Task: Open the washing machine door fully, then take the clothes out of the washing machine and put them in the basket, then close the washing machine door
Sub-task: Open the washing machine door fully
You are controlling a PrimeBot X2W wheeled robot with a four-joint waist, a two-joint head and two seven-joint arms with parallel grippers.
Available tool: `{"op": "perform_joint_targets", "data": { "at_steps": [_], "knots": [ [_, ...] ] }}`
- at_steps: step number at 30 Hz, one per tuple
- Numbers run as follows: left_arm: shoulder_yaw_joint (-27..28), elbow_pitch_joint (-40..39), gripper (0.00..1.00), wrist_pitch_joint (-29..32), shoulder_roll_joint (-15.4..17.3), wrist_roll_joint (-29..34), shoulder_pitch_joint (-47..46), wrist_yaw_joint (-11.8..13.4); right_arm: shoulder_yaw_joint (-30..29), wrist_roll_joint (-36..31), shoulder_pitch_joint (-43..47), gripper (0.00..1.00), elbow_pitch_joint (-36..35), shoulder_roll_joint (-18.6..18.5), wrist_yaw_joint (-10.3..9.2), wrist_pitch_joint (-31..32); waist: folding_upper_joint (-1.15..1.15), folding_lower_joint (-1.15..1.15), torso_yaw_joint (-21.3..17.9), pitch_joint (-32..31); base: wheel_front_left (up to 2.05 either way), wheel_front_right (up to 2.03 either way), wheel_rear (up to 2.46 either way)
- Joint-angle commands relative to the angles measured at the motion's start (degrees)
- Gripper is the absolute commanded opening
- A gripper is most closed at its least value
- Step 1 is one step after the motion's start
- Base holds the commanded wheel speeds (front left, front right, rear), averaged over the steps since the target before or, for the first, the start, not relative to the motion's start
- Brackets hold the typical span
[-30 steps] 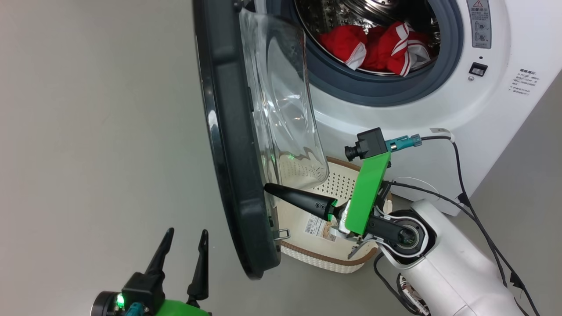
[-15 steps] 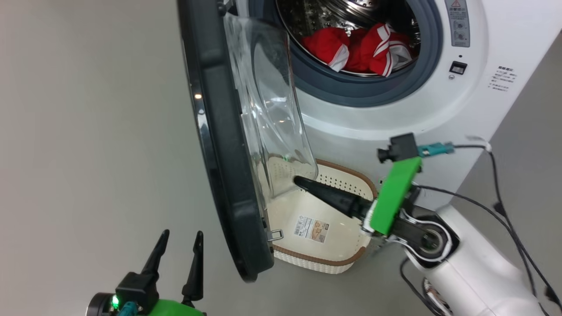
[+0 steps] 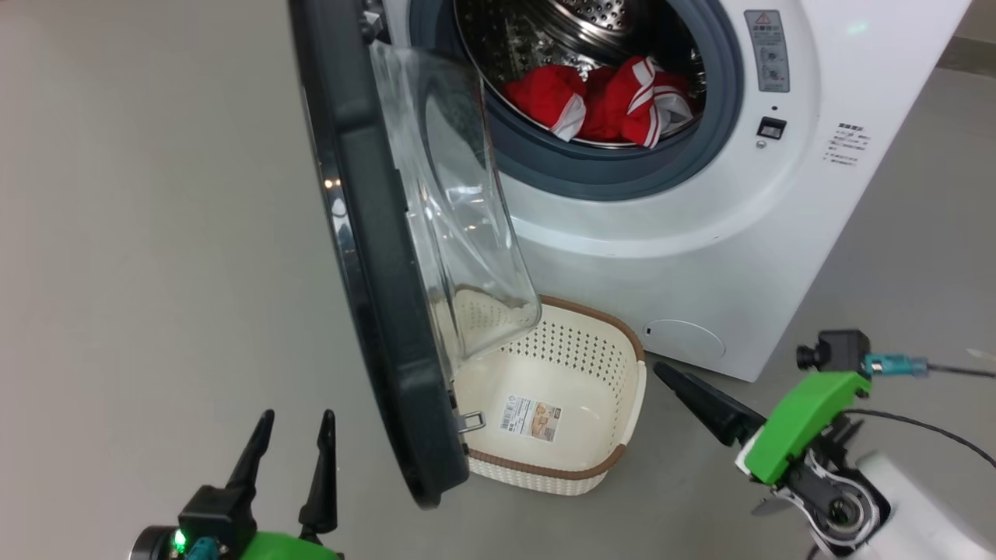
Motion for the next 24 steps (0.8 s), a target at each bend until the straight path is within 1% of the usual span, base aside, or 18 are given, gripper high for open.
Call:
{"op": "perform_joint_targets", "data": {
  "at_steps": [1, 5, 12, 15, 18, 20, 24],
  "knots": [
    [2.38, -1.4, 1.0, -0.55, 0.89, 0.81, -0.19, -0.3, 1.51, -2.39, 1.29, 1.0, -0.7, -1.29, 0.09, -3.23, 0.0, 0.0, -0.74, -0.47, 0.0, 0.0, 0.0],
    [2.81, -1.44, 1.0, -0.55, 0.89, 1.17, 0.38, -0.39, 5.01, -7.52, 2.76, 1.0, 0.61, -3.41, 0.09, -10.07, 0.0, 0.0, -1.44, -0.78, 0.0, 0.0, 0.0],
    [3.36, -1.21, 1.0, -0.55, 0.89, 1.54, 1.04, -0.52, 9.47, -13.68, 3.65, 1.0, 3.32, -4.72, 0.09, -23.79, 0.0, 0.0, -2.33, -1.16, 0.0, 0.0, 0.0],
    [3.42, -1.14, 1.0, -0.55, 0.89, 1.55, 1.08, -0.5, 9.97, -15.71, 3.47, 1.0, 4.19, -4.78, 0.09, -25.93, 0.0, 0.0, -2.45, -1.11, 0.0, 0.0, 0.0],
    [3.52, -1.12, 1.0, -0.55, 0.89, 1.51, 1.18, -0.42, 8.13, -19.92, 3.19, 1.0, 5.06, -4.24, 0.09, -26.96, 0.0, 0.0, -2.61, -0.98, 0.0, 0.0, 0.0],
    [3.52, -1.15, 1.0, -0.55, 0.89, 1.41, 1.12, -0.36, 3.18, -24.31, 3.72, 1.0, 3.77, -3.07, 0.09, -27.01, 0.0, 0.0, -2.66, -0.71, 0.0, 0.0, 0.0],
    [3.31, -1.14, 1.0, -0.55, 0.89, 1.12, 0.78, -0.17, -5.38, -35.22, 7.01, 1.0, 0.13, -0.33, 0.09, -27.03, 0.0, 0.0, -2.47, -0.31, 0.0, 0.0, 0.0]
  ]
}}
